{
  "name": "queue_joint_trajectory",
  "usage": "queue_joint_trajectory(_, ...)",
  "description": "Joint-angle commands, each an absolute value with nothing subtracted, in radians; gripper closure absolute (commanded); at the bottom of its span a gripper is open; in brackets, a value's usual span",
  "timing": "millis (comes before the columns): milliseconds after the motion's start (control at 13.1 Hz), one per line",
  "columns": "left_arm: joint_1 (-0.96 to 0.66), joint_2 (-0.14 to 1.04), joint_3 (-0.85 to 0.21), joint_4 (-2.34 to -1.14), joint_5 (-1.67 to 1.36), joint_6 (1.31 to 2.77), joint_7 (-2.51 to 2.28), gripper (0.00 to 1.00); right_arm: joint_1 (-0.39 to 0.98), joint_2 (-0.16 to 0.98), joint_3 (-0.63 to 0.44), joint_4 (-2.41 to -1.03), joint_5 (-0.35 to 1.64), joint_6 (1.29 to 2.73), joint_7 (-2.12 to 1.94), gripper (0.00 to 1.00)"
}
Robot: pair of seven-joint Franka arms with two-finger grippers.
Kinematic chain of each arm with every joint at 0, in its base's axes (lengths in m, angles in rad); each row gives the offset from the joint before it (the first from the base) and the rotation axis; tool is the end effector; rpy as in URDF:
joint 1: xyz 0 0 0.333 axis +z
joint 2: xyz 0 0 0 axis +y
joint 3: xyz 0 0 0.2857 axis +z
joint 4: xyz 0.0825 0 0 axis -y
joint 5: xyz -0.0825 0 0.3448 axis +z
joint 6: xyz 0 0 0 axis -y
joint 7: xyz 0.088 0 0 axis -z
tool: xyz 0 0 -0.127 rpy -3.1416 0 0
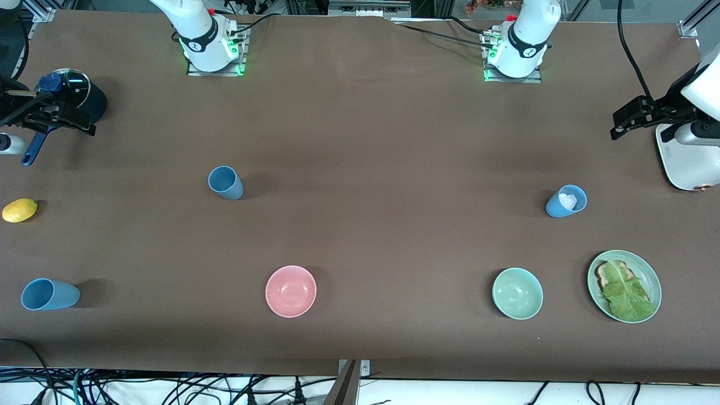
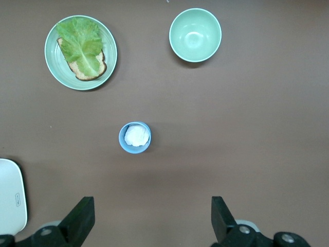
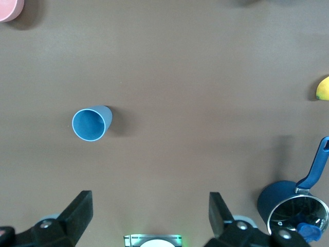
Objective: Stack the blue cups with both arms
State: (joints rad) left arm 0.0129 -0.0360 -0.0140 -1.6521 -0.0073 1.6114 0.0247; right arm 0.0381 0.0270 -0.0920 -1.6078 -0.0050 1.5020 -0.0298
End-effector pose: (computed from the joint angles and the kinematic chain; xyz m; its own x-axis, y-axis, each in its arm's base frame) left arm 0.5077 -0.0016 0.5609 0.9997 -0.0255 -0.0045 -0.0255 -0.9997 0.0069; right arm 0.5092 -0.0276 0.5392 0.9909 -0.0243 -0.1325 -0.0240 -0.9997 0.0035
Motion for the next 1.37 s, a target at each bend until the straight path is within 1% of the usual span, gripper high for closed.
queue_joint_trajectory(0,0.025,0.024,-0.015,-1.632,-0.008,1.664,0.043,0.0,0.026,0.025,-0.083,-1.603,-0.005,1.489,-0.02,0.0)
queue_joint_trajectory(305,0.026,0.104,-0.015,-1.635,-0.006,1.762,0.046,0.0,0.026,0.025,-0.083,-1.603,-0.005,1.489,-0.02,0.0)
queue_joint_trajectory(839,0.048,0.228,-0.015,-1.635,0.018,1.888,0.049,0.0,0.028,0.043,-0.075,-1.6,-0.003,1.497,-0.029,0.0)
queue_joint_trajectory(991,0.052,0.273,-0.015,-1.637,0.041,1.942,0.084,0.0,0.047,0.081,-0.075,-1.598,-0.008,1.49,-0.04,0.0)
queue_joint_trajectory(1144,0.069,0.317,-0.015,-1.637,0.041,1.995,0.109,0.0,0.106,0.141,-0.075,-1.595,-0.021,1.476,-0.034,0.0)
queue_joint_trajectory(1296,0.092,0.354,-0.017,-1.638,0.04,2.051,0.142,0.0,0.139,0.172,-0.075,-1.595,-0.02,1.494,-0.02,0.0)
